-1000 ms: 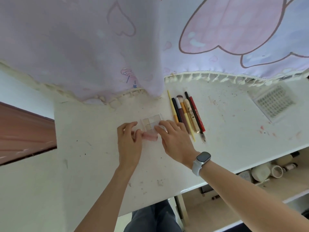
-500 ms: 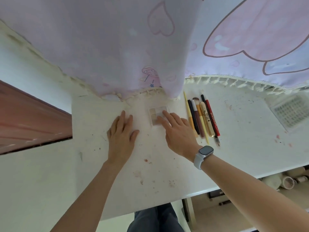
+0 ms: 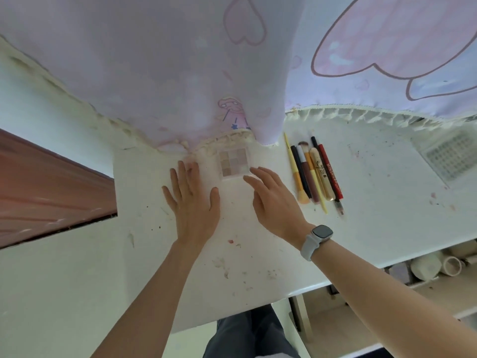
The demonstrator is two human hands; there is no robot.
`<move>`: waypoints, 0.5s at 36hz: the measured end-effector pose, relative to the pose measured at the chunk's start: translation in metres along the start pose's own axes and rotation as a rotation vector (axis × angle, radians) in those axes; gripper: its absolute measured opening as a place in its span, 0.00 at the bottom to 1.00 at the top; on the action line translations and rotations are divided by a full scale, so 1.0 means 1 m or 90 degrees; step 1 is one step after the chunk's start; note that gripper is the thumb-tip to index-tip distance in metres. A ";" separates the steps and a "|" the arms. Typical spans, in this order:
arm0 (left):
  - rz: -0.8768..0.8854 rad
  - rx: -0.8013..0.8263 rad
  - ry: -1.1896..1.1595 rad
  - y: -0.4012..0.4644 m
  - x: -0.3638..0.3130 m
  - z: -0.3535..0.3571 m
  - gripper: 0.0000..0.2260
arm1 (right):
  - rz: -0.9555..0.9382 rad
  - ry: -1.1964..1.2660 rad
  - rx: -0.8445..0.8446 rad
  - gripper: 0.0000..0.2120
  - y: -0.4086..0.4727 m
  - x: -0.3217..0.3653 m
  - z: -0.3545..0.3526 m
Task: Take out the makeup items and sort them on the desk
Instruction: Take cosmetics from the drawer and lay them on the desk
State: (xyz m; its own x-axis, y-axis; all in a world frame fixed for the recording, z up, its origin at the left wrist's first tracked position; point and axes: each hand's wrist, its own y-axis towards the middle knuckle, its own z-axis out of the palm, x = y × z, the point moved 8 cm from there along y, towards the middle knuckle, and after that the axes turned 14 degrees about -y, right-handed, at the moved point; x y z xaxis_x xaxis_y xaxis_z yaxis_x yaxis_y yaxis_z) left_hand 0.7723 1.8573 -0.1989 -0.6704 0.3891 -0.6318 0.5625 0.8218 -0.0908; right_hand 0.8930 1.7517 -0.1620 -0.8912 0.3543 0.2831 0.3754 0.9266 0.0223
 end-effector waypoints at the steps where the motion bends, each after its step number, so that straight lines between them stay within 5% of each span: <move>1: 0.021 0.001 -0.021 -0.013 -0.010 0.003 0.30 | 0.000 0.026 -0.032 0.17 -0.013 -0.004 -0.008; 8: 0.193 0.104 -0.116 -0.114 -0.099 0.058 0.17 | 0.143 0.124 -0.111 0.14 -0.145 -0.062 -0.039; 14: 0.352 0.301 -0.247 -0.195 -0.173 0.121 0.12 | 0.411 0.076 0.078 0.11 -0.270 -0.139 -0.015; 18: 0.371 0.455 -0.214 -0.237 -0.186 0.175 0.15 | 0.459 -0.022 0.198 0.13 -0.318 -0.182 0.003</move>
State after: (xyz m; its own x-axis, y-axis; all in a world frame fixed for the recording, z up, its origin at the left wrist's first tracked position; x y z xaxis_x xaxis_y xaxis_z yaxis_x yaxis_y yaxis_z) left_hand 0.8490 1.5175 -0.1944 -0.0849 0.4234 -0.9019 0.9963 0.0501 -0.0703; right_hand 0.9350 1.3929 -0.2232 -0.4641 0.8805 0.0961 0.7803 0.4578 -0.4260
